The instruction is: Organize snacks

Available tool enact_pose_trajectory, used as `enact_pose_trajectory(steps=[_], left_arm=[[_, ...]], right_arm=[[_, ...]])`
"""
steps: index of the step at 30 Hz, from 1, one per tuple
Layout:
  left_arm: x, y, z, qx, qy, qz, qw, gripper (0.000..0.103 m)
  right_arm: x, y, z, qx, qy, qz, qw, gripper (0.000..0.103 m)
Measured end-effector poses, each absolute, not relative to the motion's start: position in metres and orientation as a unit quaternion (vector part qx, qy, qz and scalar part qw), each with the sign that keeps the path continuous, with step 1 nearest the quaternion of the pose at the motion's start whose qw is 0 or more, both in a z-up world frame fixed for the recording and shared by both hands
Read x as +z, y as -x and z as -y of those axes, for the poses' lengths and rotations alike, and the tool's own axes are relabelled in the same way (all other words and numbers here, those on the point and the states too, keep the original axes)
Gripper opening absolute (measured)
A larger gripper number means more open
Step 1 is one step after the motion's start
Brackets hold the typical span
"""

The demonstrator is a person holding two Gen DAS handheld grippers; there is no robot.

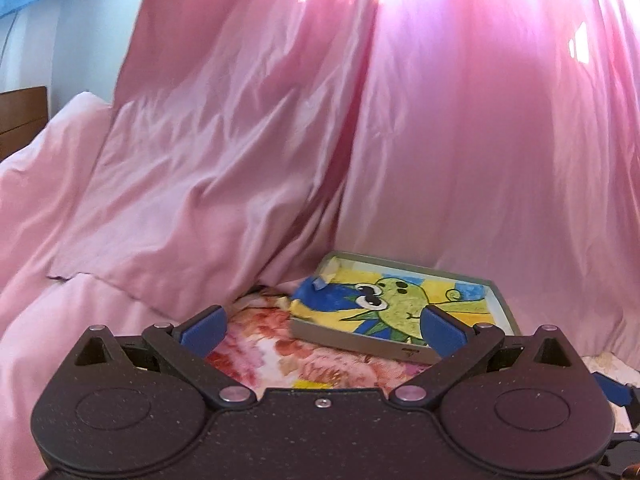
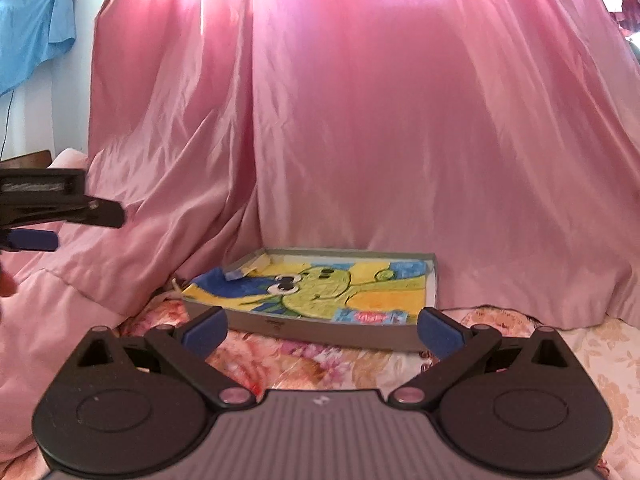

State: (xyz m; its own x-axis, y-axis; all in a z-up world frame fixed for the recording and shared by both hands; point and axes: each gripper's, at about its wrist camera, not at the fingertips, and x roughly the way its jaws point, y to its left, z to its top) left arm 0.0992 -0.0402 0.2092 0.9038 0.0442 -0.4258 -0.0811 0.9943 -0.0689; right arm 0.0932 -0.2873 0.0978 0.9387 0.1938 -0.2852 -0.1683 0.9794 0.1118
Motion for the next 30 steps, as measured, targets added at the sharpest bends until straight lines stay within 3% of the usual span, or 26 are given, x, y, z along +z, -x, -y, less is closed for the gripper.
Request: enact_pose_trajectory(steps=[7,15,30], left_arm=[[0.209,-0.087,0.013,0.054,0.061,-0.228,0.97,0.102],[0.166,-0.088,-0.015,0.04,0.078,-0.247,0.965,0.102],[0.12,-0.229,-0.018,-0.022,0.047,-0.239,0.97,0.102]], right_arm=[[0.1,-0.092,0.277,0.082,-0.016,-0.167,0.982,0.103],[0.087,-0.112,0.253,0.062,0.006,-0.173,0.983,0.103],[0.059,-0.197,0.217,0.098,0.03,-0.066,0.993,0.103]])
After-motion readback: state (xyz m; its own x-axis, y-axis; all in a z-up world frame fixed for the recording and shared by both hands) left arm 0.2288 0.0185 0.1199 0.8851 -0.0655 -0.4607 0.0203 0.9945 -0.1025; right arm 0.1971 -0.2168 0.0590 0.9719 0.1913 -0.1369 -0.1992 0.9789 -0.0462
